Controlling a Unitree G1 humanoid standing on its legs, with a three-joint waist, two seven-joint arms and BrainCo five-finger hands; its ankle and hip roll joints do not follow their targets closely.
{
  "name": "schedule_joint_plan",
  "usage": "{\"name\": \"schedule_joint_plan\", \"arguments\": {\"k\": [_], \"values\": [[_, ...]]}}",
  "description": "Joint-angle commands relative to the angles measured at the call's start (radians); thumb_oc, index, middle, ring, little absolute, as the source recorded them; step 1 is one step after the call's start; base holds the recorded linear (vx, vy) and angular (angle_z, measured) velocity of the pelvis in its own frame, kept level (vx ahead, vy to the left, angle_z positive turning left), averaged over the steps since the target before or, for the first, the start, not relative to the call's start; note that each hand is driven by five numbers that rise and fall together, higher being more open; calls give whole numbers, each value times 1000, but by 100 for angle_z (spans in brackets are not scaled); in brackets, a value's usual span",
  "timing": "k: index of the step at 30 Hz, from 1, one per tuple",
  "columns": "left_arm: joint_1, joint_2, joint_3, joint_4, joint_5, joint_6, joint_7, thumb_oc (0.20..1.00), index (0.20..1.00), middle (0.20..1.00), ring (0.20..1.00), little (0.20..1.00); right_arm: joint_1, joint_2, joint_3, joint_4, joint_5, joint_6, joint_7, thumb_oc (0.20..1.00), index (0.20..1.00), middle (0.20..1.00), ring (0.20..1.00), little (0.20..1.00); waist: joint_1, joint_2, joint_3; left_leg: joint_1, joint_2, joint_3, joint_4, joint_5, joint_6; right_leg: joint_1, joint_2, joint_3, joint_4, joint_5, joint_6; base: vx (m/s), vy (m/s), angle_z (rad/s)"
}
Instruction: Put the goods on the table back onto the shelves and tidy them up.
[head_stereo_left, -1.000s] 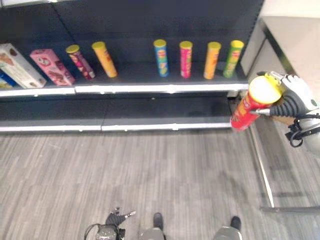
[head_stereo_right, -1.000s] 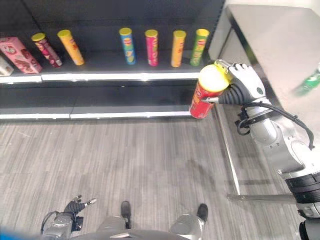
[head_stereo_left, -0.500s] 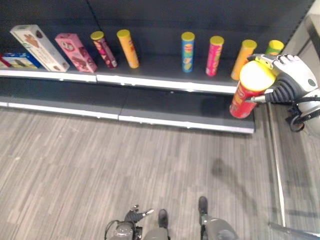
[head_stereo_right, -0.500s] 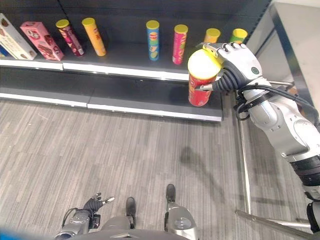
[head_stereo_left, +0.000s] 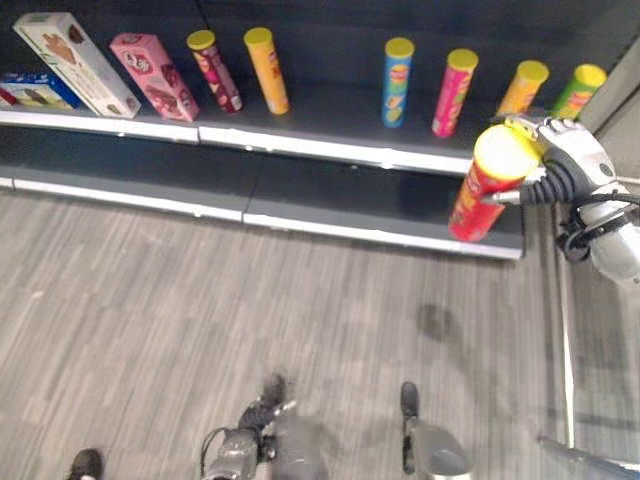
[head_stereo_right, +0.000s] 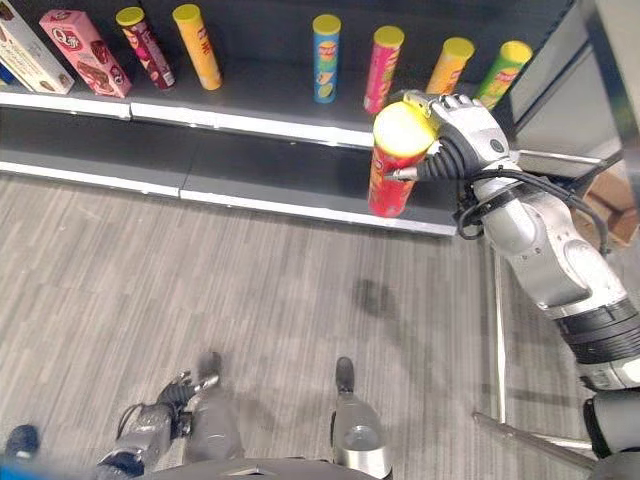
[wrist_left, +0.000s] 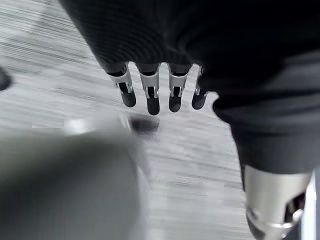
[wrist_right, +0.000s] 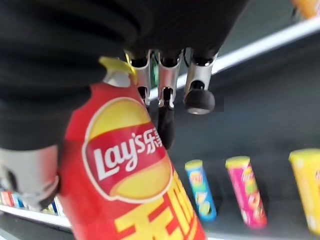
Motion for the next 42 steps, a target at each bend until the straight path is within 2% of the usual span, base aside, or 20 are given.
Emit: {"name": "schedule_joint_plan", "arguments": {"k": [1,3,4,6,8,10,12,13,15,17,20,22,27,28,32,34,37,39,41,42], "values": [[91,35,15,21,21,-6,9,1000,1000,1000,1000,1000,-16,-46,-49,-124,-5,-23,-34,200,200,200,200,200,37,21,-151,48,-32,39,-55,122,-36,126,-90,-30,66,-183,137,571,418,-44],[95,39,13,24,29,-7,9,1000,1000,1000,1000,1000,0,-24,-57,-121,-21,-14,-33,200,200,200,200,200,44,10,-153,58,-65,65,-36,101,-26,128,-135,-27,71,-146,159,510,460,-71],[88,58,5,13,58,0,1,1000,1000,1000,1000,1000,-19,6,-33,-109,-46,1,-22,200,200,200,200,200,41,0,-154,78,-105,115,-29,72,-5,79,-172,-25,105,-46,162,433,439,-58],[85,70,4,6,59,0,0,1000,1000,1000,1000,1000,-41,18,-15,-101,-48,4,-22,200,200,200,200,200,46,-6,-154,92,-122,151,-39,60,11,46,-187,-27,123,-1,160,219,304,-34],[80,98,-6,-20,70,-1,-2,1000,1000,1000,1000,1000,-96,40,29,-85,-40,1,-26,200,200,200,200,200,58,-6,-155,113,-157,219,-60,44,50,-6,-222,-114,167,95,151,226,403,-51],[76,104,-11,-24,75,2,-2,1000,1000,1000,1000,1000,-106,38,35,-80,-39,1,-25,200,200,200,200,200,50,-7,-150,120,-167,222,-70,35,58,-16,-197,-107,194,87,139,158,292,-56],[45,110,-11,-19,73,1,0,1000,1000,1000,1000,1000,-105,27,18,-90,-24,-2,-25,200,200,200,200,200,28,2,-146,125,-196,234,-73,15,78,-59,-58,-75,180,-21,114,225,363,3],[39,108,-16,-17,73,2,-1,1000,1000,1000,1000,1000,-107,26,16,-94,-16,-3,-26,200,200,200,200,200,26,4,-144,129,-203,233,-73,9,82,-69,-27,-78,164,-45,108,143,171,6],[35,104,-20,-17,72,2,-3,1000,1000,1000,1000,1000,-107,25,17,-98,-8,-5,-24,200,200,200,200,200,22,6,-140,136,-212,231,-73,1,87,-81,2,-75,149,-58,100,89,84,-9],[31,81,-20,-20,58,4,-9,1000,1000,1000,1000,1000,-97,17,16,-109,4,-9,-19,200,200,200,200,200,6,7,-118,175,-254,214,-73,-23,110,-135,90,-51,99,-56,81,177,130,5],[27,62,-17,-8,47,2,-14,1000,1000,1000,1000,1000,-90,12,14,-109,8,-12,-21,200,200,200,200,200,-7,7,-100,209,-280,200,-73,-43,119,-176,131,-68,69,-32,75,162,57,-12],[23,48,-21,-11,41,2,-18,1000,1000,1000,1000,1000,-93,5,21,-105,5,-9,-24,200,200,200,200,200,-16,2,-85,240,-312,172,-73,-61,129,-221,145,-107,53,3,77,253,-27,-4],[26,32,-26,-3,52,3,-14,1000,1000,1000,1000,1000,-114,-21,36,-102,2,-9,-24,200,200,200,200,200,-18,1,-87,286,-344,147,-56,-104,135,-176,130,-130,49,-3,57,170,-70,39],[32,16,-30,-21,33,2,-16,1000,1000,1000,1000,1000,-126,-40,44,-115,10,-13,-21,200,200,200,200,200,-20,2,-81,253,-358,150,96,-165,116,-147,109,-149,56,-13,48,195,-121,38],[32,-2,-38,-36,13,2,-13,1000,1000,1000,1000,1000,-129,-40,46,-121,16,-4,-10,200,200,200,200,200,-16,-3,-61,161,-373,138,342,-149,57,-86,82,-172,51,-35,31,154,-47,40],[35,-6,-35,-40,-1,7,-12,1000,1000,1000,1000,1000,-120,-32,45,-119,18,1,-4,200,200,200,200,200,-11,-6,-52,106,-351,129,412,-113,33,-56,76,-169,53,-57,19,172,-9,19],[51,-1,-28,-36,4,8,-16,1000,1000,1000,1000,1000,-113,-30,54,-118,21,-1,10,200,200,200,200,200,4,-2,-62,109,-290,137,291,-133,68,-32,76,-139,52,-94,21,268,58,-6],[51,1,-27,-28,5,8,-14,1000,1000,1000,1000,1000,-112,-25,56,-110,24,-4,7,200,200,200,200,200,13,-7,-61,95,-259,117,242,-104,71,-29,68,-129,59,-105,26,269,85,-18],[60,5,-27,-15,-5,1,-1,1000,1000,1000,1000,1000,-103,-19,57,-78,35,-13,-16,200,200,200,200,200,34,6,-65,37,-120,37,10,78,41,1,57,-88,68,-165,41,463,202,-15],[60,5,-27,-15,-5,1,-1,1000,1000,1000,1000,1000,-104,-19,59,-76,35,-14,-16,200,200,200,200,200,34,6,-66,42,-120,38,0,82,39,2,57,-89,69,-168,40,531,238,-21]]}}
